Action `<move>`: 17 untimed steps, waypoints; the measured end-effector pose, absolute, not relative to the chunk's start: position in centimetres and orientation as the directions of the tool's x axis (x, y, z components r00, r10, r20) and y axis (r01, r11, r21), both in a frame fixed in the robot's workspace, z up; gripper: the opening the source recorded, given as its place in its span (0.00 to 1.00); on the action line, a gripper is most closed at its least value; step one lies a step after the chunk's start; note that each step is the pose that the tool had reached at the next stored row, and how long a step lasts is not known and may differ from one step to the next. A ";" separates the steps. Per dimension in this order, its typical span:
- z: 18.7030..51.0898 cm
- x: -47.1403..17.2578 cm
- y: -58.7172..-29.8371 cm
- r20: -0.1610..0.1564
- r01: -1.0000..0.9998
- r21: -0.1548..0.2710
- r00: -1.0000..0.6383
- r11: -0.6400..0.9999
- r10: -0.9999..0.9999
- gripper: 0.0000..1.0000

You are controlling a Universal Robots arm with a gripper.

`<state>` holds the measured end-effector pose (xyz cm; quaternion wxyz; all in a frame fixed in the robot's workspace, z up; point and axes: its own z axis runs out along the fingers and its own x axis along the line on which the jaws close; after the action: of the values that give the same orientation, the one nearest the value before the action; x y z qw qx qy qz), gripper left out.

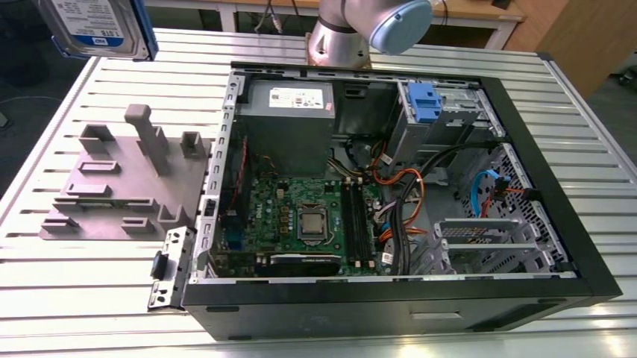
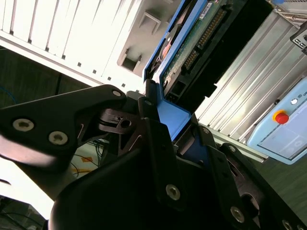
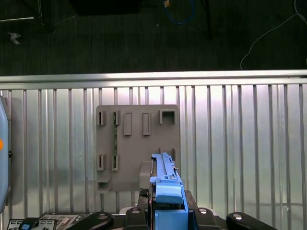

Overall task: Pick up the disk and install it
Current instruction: 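Pick up the disk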

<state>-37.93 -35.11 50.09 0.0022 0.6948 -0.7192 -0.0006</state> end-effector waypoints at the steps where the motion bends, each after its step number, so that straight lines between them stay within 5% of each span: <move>1: 50.1 -37.9 -35.1 0.002 -0.999 0.004 -0.035 0.035 -0.999 0.36; 17: 50.1 -37.6 -35.5 0.002 -0.999 0.004 -0.035 0.035 -0.999 0.36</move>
<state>-37.64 -35.51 50.09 0.0021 0.6948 -0.7192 -0.0006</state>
